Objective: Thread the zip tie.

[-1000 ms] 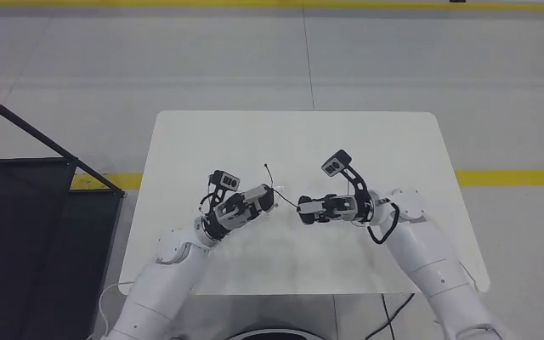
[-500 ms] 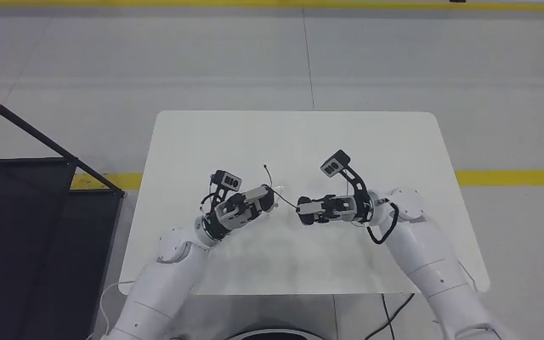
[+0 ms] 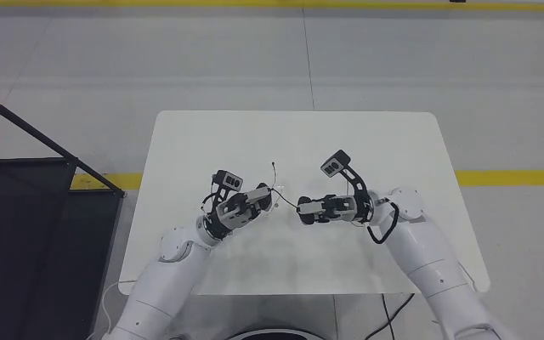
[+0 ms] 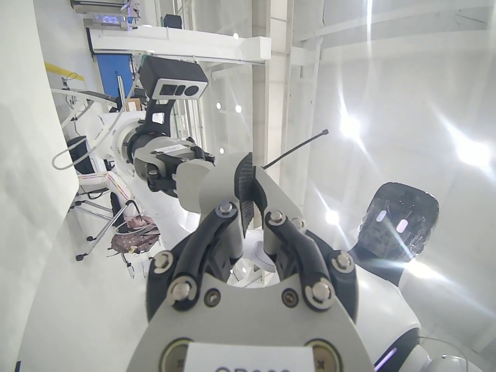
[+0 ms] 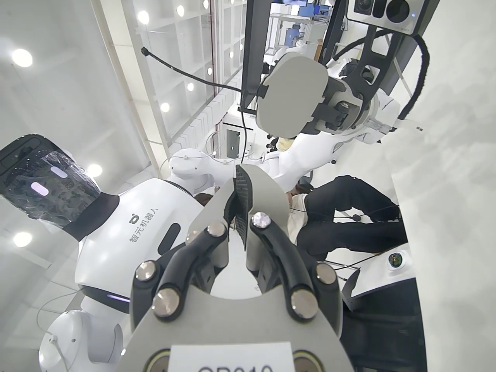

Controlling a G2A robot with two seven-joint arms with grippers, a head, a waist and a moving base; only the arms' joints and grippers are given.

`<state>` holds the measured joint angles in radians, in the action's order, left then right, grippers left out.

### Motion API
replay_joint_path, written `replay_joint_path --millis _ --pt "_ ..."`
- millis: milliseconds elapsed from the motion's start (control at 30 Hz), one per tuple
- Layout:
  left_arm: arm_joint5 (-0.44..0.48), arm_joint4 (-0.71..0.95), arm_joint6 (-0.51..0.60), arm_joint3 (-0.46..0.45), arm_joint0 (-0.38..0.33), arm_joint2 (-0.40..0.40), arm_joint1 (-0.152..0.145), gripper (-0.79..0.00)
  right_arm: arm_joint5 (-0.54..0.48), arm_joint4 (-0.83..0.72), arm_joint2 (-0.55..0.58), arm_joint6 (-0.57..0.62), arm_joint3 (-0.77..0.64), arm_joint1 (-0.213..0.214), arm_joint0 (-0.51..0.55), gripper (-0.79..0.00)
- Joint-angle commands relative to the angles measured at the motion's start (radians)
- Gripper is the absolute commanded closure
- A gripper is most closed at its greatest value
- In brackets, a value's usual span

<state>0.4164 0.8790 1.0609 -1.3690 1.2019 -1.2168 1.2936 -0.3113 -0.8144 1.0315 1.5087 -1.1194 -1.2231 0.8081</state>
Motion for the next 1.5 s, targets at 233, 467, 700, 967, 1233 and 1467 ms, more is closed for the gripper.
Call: replay_joint_path --millis 233,467,700,967,1233,1467 --pt "0.06 -0.094 -0.036 0.017 0.006 -0.012 -0.003 0.0 -0.007 -0.05 0.045 -0.007 0.014 0.004 0.013 0.0" --pt "0.083 -0.195 -0.054 -0.005 0.025 -0.01 -0.008 0.0 -0.005 -0.07 0.087 -0.005 -0.002 0.012 0.034 0.0" --pt "0.095 -0.226 -0.041 -0.007 0.041 -0.022 -0.015 0.0 -0.01 -0.102 0.132 -0.01 -0.018 0.018 0.059 0.0" --pt "0.113 -0.24 -0.034 -0.013 0.066 -0.044 -0.023 0.0 -0.014 -0.123 0.173 -0.014 -0.042 0.022 0.088 0.0" --pt "0.121 -0.236 -0.03 -0.005 0.072 -0.047 -0.027 0.0 -0.018 -0.127 0.193 -0.018 -0.057 0.021 0.105 0.0" --pt "0.127 -0.228 -0.029 -0.001 0.07 -0.043 -0.028 0.0 -0.015 -0.126 0.2 -0.015 -0.056 0.019 0.107 0.0"
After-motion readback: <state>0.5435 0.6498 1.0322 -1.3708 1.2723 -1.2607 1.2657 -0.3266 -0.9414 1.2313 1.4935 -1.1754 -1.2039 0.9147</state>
